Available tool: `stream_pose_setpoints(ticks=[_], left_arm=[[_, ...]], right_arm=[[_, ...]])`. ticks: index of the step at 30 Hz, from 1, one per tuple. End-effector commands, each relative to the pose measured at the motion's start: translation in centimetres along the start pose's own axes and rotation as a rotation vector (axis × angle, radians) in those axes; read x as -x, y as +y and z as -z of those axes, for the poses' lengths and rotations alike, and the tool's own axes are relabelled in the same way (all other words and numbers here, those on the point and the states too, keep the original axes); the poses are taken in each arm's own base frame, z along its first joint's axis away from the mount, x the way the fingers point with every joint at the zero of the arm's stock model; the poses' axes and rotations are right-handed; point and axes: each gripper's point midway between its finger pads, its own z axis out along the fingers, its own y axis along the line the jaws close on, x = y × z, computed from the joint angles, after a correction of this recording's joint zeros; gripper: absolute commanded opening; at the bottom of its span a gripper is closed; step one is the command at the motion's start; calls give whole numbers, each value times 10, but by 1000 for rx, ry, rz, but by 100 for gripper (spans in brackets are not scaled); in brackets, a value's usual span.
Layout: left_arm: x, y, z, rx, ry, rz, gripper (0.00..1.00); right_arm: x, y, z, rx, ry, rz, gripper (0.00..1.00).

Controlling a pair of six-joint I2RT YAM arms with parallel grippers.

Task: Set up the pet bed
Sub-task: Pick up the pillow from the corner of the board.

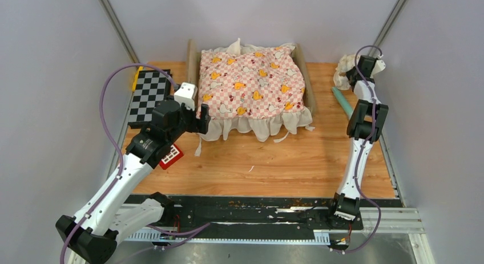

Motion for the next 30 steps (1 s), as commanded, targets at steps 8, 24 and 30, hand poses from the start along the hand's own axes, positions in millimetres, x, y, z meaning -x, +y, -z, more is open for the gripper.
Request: stream_pose_setpoints(ticks=[8, 24, 30], left_arm=[[40, -6, 41, -60, -122, -2, 94], [117, -69, 116, -457, -408, 236, 100], [138, -97, 121, -643, -466, 356, 100]], right_arm=[[137, 153, 162, 433, -348, 227, 0], [-43, 242, 498, 1321, -184, 710, 0], [-113, 229, 611, 1476, -184, 720, 0]])
